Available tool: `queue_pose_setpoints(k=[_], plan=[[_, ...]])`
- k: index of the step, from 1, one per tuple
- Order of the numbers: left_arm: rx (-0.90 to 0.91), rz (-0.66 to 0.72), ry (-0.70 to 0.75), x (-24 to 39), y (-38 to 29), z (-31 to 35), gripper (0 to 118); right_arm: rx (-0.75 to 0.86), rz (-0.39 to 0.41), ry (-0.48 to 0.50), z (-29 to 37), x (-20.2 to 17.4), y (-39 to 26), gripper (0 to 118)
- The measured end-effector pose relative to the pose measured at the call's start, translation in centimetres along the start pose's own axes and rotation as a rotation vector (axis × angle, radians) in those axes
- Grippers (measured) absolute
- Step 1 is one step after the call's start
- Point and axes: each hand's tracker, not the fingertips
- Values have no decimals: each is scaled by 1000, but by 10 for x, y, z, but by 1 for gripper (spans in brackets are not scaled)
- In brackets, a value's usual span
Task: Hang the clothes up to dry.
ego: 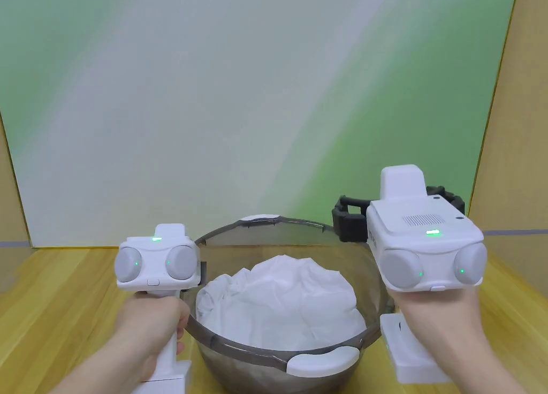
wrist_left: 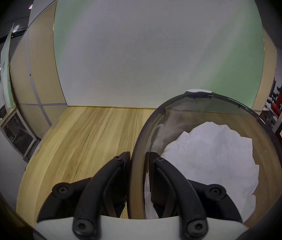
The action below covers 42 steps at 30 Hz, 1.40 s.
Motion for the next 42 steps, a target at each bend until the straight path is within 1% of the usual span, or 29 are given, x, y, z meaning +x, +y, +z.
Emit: queue_pose_setpoints(k=[1,3,4,6,10,13,14,15,16,17,18,19,20,21,22,23,25,26,27,28,29,31,34,37,38,39,40,41,42], plan=[[4,-1,1,0,-1,0,19,-11,-28,25,-2,3,-3,114],[10,1,2,1,-3,2,19,8,-49,12,9,11,-7,105],[12,0,3,2,-4,3,19,22,-48,11,9,13,-10,89],[16,-3,1,2,-5,4,19,26,-10,-33,4,17,-16,0],[25,-3,-1,2,-7,5,19,-43,-77,-17,0,35,-25,0],[20,11,-3,1,-4,4,19,-55,-64,-22,2,37,-27,0],[21,42,-32,-4,-2,3,20,-59,-63,-22,-3,38,-29,0],[79,108,-80,-11,2,3,26,-55,-73,-16,-3,40,-31,0],[133,149,-90,-15,3,6,31,-64,-75,-13,-3,39,-31,0],[188,152,-51,-19,6,12,36,-77,-73,-18,-3,38,-32,0],[233,135,-31,-20,12,20,42,-84,-69,-7,-7,38,-34,0],[282,115,-14,-21,17,28,64,-83,-64,-4,-7,38,-36,0],[353,74,-18,-23,20,42,90,-88,-52,-9,-6,37,-38,0],[481,19,-51,-25,19,56,104,-92,-46,-10,-5,39,-39,0],[567,-48,-83,-28,14,70,107,-91,-48,-10,-2,40,-39,0],[668,-111,-97,-34,2,88,104,-89,-57,-6,3,43,-38,0],[840,-182,-51,-40,-35,111,102,-83,-67,-10,8,46,-41,0],[845,-187,9,-40,-49,115,102,-80,-68,-11,4,48,-46,0],[826,-190,36,-38,-58,118,103,-76,-64,-13,3,48,-49,0],[791,-185,13,-37,-64,119,103,-76,-59,-14,3,48,-51,0],[709,-187,-11,-38,-64,118,103,-78,-55,-19,2,48,-53,0],[656,-134,-55,-39,-70,114,103,-96,-52,-14,9,46,-49,0],[660,-106,-58,-42,-67,113,103,-104,-69,-10,12,45,-50,0],[635,-88,-50,-42,-60,113,103,-96,-52,-16,15,42,-49,0],[632,-92,-69,-43,-58,113,99,-96,-50,-14,13,42,-49,0],[630,-104,-73,-42,-57,113,77,-97,-49,-12,12,43,-50,0],[615,-121,-92,-40,-54,110,21,-99,-51,-12,12,42,-50,0],[589,-122,-48,-37,-54,103,0,-102,-55,-14,13,42,-51,0],[578,-92,-27,-34,-52,99,0,-109,-56,-13,18,41,-51,0]])
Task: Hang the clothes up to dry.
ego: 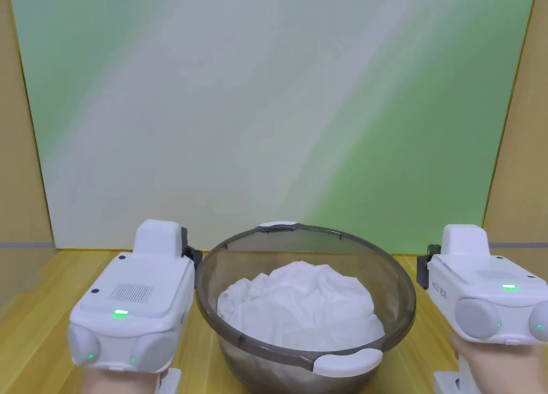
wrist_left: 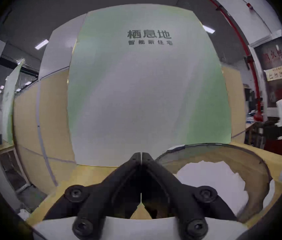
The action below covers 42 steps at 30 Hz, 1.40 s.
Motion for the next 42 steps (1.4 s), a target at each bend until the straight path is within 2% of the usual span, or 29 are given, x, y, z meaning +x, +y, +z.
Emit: queue_pose_setpoints(k=[2,5,8,10,12,13,15,19,23,27,30,35,36,37,38,39,40,42], plan=[[-17,78,-53,-2,-2,-6,0,-6,3,0,4,-2,-2,0],[-10,41,-39,-20,-1,7,0,-31,24,4,7,-6,5,0],[-8,7,-34,-23,-4,4,0,-74,40,105,15,-28,36,0],[-2,22,-26,-32,-5,5,0,-112,67,201,19,-59,63,0],[-1,36,-21,-37,-7,1,0,-269,107,234,21,-109,93,0],[-5,43,-24,-41,-8,1,0,-310,82,270,20,-129,102,0],[-2,51,-19,-53,-11,4,0,-371,8,492,9,-175,118,0],[-3,81,14,-78,-22,5,0,-519,22,566,-17,-264,128,0],[-2,115,34,-101,-33,6,0,-634,157,553,-43,-341,112,0],[-18,109,46,-112,-42,2,0,-758,186,551,-64,-381,80,0],[-33,120,48,-115,-47,-3,0,-779,291,538,-56,-396,58,0],[-35,95,18,-111,-49,-5,0,-784,287,433,-91,-377,46,0],[-33,86,19,-108,-49,-6,0,-756,288,499,-88,-370,51,0],[-37,80,15,-107,-49,-8,0,-751,303,469,-84,-359,55,0],[-42,82,9,-105,-49,-10,0,-717,320,360,-83,-346,58,0],[-50,92,3,-104,-50,-12,0,-666,330,383,-83,-334,62,0],[-53,114,-4,-102,-51,-14,0,-695,334,375,-90,-333,63,0],[-65,130,-3,-95,-52,-17,0,-762,237,394,-98,-312,62,0]])
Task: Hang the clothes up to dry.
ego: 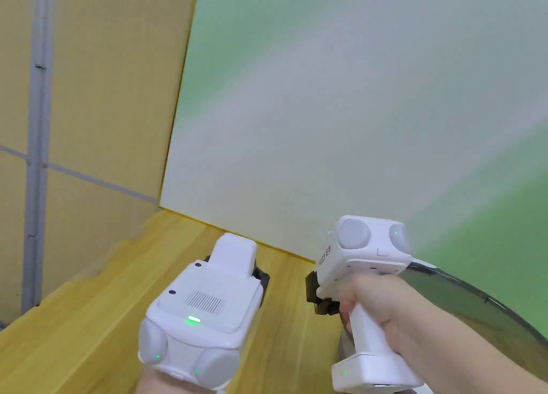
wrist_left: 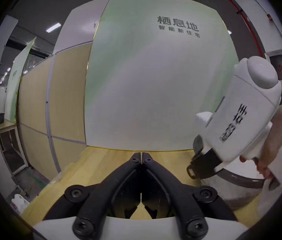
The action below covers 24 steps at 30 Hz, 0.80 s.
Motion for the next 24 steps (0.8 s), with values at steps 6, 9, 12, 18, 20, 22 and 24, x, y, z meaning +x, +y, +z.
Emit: queue_pose_setpoints(k=[6,9,12,18,20,22,24], plan=[[-19,-35,-29,24,-8,-5,0,-31,58,-164,-21,46,-2,0],[-43,-10,-51,30,-6,-6,0,-59,24,-157,-29,95,8,0],[-31,-22,-42,38,-9,-7,0,2,43,-234,-2,112,-26,0],[-68,-16,-75,54,-10,-19,0,-43,26,-384,-6,204,-57,0],[-68,-25,-85,60,-11,-20,0,-64,-23,-401,-5,233,-68,0],[-70,-46,-84,66,-11,-21,0,-70,-62,-411,0,245,-80,0],[-73,-47,-87,70,-11,-22,0,-68,-64,-434,2,257,-93,0]])
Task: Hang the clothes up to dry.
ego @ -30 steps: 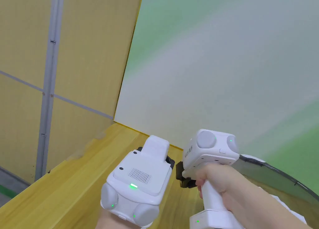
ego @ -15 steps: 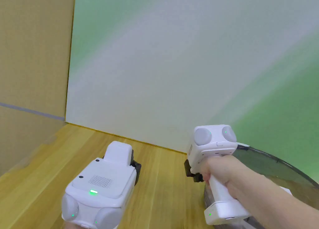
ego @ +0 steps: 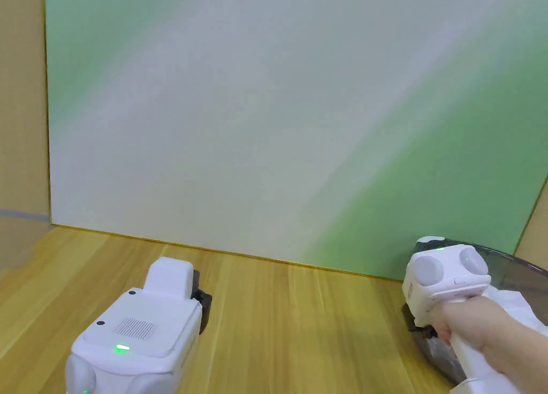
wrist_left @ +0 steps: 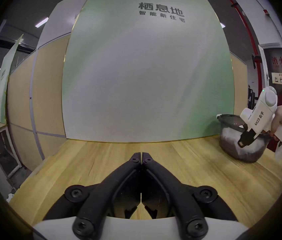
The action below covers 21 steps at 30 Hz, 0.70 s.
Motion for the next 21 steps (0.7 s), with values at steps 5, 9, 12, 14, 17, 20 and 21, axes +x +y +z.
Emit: queue_pose_setpoints(k=[5,9,12,14,17,20,21], plan=[[-17,-9,4,8,0,-5,0,19,-33,-19,4,19,-16,0],[-24,0,10,10,3,-5,0,28,-93,5,4,33,-21,0],[-25,-10,9,12,4,-3,0,110,-169,67,9,40,-26,0],[-25,-27,15,15,6,-1,0,223,-150,112,14,42,-29,0],[-26,-30,14,16,9,4,0,411,-215,113,49,31,-51,0],[-18,-44,32,20,12,12,0,585,-294,132,79,18,-83,0],[-18,-35,28,19,13,17,0,658,-304,117,90,10,-96,0]])
